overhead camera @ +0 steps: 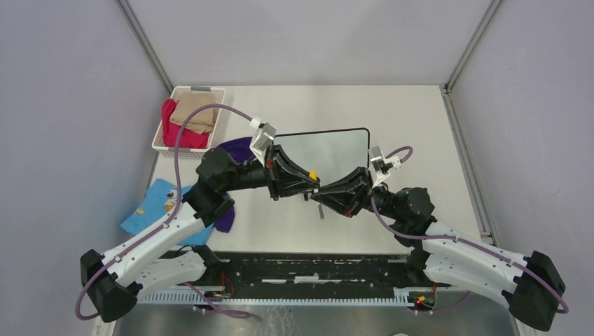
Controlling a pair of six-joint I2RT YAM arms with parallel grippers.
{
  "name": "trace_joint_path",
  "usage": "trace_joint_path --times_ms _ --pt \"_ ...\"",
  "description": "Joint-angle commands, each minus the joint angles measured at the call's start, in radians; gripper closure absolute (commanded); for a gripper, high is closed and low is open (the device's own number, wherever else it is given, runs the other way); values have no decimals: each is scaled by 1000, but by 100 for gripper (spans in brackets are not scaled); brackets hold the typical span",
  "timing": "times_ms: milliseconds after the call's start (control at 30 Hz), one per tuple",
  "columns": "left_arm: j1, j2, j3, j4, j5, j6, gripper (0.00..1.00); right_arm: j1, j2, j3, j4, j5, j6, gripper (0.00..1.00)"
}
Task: Write a sentence on the whiteboard
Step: Open the whiteboard marker at the center of the board.
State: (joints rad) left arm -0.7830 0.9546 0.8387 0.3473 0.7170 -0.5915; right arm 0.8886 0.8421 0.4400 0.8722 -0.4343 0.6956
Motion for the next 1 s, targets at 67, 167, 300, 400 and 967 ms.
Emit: trace_joint_path --times_ms 67,167,300,400,967 --pt "-7 -40 31 45 -20 -47 98 3 -25 9 26 -53 -23 100" --pt "-7 -68 45 45 -99 -47 98 2 -62 -26 -24 -41 -59 100" --pt "-7 -91 68 44 -169 -48 98 2 -99 -66 -48 -28 -70 100" --pt "-7 -102 70 57 -199 -56 98 3 -117 -77 -59 -20 -72 100" --pt "-7 -230 92 -528 -509 148 98 3 -368 35 -774 436 -405 100"
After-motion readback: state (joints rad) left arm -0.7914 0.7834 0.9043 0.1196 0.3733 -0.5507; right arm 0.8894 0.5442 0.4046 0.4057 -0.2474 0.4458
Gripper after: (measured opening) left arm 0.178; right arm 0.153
